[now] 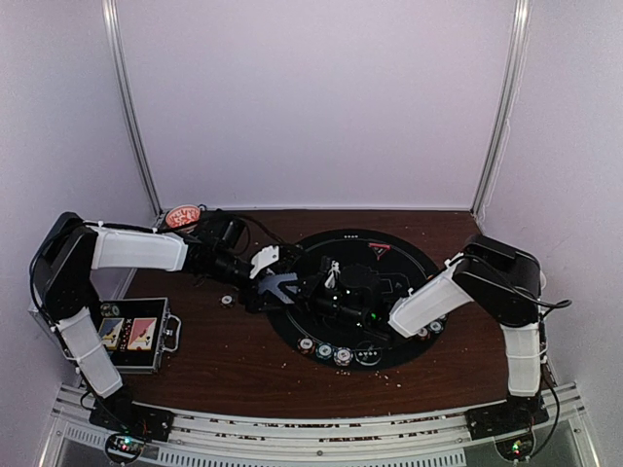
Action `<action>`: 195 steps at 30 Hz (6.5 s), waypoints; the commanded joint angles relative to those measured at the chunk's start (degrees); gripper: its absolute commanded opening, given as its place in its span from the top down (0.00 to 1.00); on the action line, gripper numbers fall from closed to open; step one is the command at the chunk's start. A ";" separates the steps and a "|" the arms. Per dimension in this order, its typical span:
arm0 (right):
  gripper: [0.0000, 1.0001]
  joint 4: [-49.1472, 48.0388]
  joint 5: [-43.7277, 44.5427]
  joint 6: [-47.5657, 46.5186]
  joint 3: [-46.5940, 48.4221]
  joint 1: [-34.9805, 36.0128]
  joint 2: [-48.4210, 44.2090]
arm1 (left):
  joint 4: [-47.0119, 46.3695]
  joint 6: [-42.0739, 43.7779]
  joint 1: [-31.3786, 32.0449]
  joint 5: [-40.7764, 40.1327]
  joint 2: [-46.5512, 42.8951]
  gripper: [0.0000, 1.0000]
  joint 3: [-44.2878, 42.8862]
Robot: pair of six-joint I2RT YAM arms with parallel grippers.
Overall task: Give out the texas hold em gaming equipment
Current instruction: Pass from the right arm to the left, then pick up the poker card from the face-down deck piles, then distribute the poker card in the small blind area.
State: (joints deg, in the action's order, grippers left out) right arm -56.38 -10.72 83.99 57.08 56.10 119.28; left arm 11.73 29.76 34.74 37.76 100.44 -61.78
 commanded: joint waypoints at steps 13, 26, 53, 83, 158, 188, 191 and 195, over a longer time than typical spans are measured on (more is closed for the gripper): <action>1.00 -2.24 -1.74 -0.32 2.00 -0.05 0.82 | -0.33 0.83 0.35 -0.41 0.74 0.51 -1.15; 0.60 3.99 -2.66 -4.75 2.00 -0.82 -1.42 | 1.22 1.89 0.33 -0.04 -1.18 0.51 0.52; 0.52 14.72 -6.90 -11.33 6.29 -2.04 -1.69 | 2.16 2.76 0.36 0.74 -4.04 0.47 2.46; 0.56 18.59 -8.96 -16.07 4.86 -3.56 -3.10 | 1.63 2.35 0.33 1.19 -4.47 0.40 2.62; 0.88 28.16 -9.59 -22.71 -1.43 -4.59 -13.46 | 1.81 3.03 0.34 0.46 -3.93 0.41 2.67; 1.00 28.87 -9.28 -24.32 -13.03 -14.42 -28.76 | 1.25 2.62 -0.46 -1.34 -4.04 0.41 2.67; 1.00 31.59 -7.60 -26.42 -14.18 -15.92 -30.39 | 1.28 2.56 -0.55 -1.52 -3.85 0.41 2.53; 1.00 33.62 -8.34 -28.27 -13.15 -16.24 -27.94 | 1.20 2.21 -0.76 -1.97 -3.88 0.41 2.38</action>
State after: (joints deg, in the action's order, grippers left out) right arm -26.02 -19.57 58.76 43.57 40.05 89.91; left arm 14.83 32.47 34.57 35.94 97.91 -59.13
